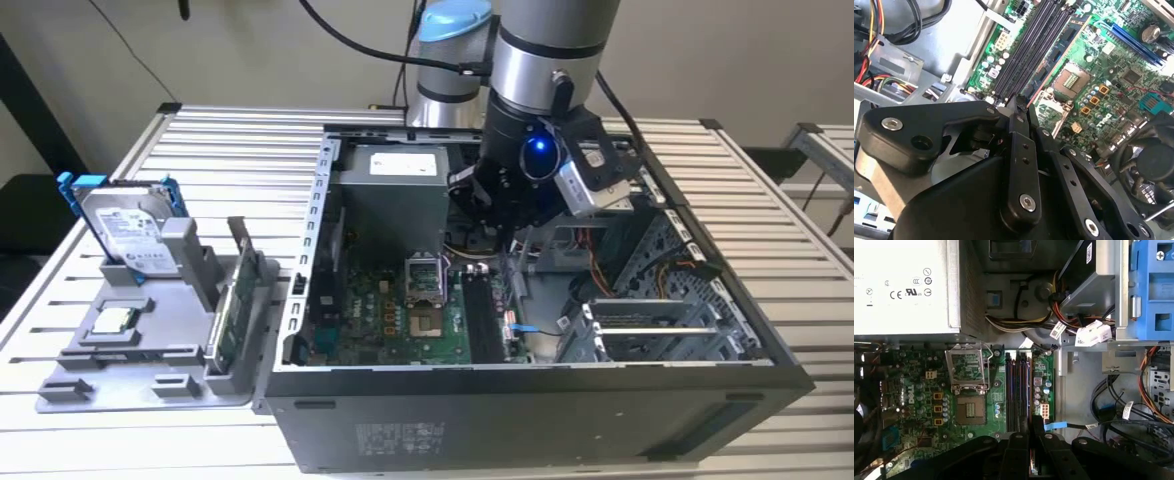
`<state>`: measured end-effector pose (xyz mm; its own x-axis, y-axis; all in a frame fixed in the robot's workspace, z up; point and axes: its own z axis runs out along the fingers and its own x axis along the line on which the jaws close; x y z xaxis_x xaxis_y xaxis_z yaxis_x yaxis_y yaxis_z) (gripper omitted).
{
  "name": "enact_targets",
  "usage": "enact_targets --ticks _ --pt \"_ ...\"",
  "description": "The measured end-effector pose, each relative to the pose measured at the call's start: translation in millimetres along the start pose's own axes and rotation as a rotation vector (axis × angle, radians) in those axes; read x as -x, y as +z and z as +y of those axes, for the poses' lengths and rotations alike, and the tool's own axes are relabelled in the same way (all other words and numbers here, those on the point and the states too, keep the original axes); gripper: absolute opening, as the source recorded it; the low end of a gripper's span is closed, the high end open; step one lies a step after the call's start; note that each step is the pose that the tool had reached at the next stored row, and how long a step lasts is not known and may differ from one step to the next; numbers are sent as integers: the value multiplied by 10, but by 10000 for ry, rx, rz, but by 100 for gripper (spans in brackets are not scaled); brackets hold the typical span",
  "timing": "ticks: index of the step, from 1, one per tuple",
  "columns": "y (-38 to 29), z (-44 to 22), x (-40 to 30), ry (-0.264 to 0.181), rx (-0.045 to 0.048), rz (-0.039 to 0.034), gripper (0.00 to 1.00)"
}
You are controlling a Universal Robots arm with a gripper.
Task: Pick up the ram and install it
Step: 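Insert the ram into the slot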
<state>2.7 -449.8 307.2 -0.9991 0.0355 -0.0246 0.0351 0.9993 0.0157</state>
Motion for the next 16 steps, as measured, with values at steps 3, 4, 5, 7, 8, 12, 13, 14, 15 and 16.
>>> enact_targets --ticks 3,4,5,7,8,12,13,14,15,16 --pt "29 3 0 -1 -5 0 14" --pt "41 4 0 -6 -8 0 14" --pt "54 5 1 -15 -11 0 14" --pt "84 8 14 -60 -15 2 14" --pt "99 9 20 -91 -15 5 14" --pt "149 11 62 -215 -13 70 14" --pt "159 11 72 -235 -14 104 14" --pt "167 11 78 -248 -15 139 14" --pt "178 11 80 -253 -16 167 14" --pt "190 11 82 -260 -16 187 14"
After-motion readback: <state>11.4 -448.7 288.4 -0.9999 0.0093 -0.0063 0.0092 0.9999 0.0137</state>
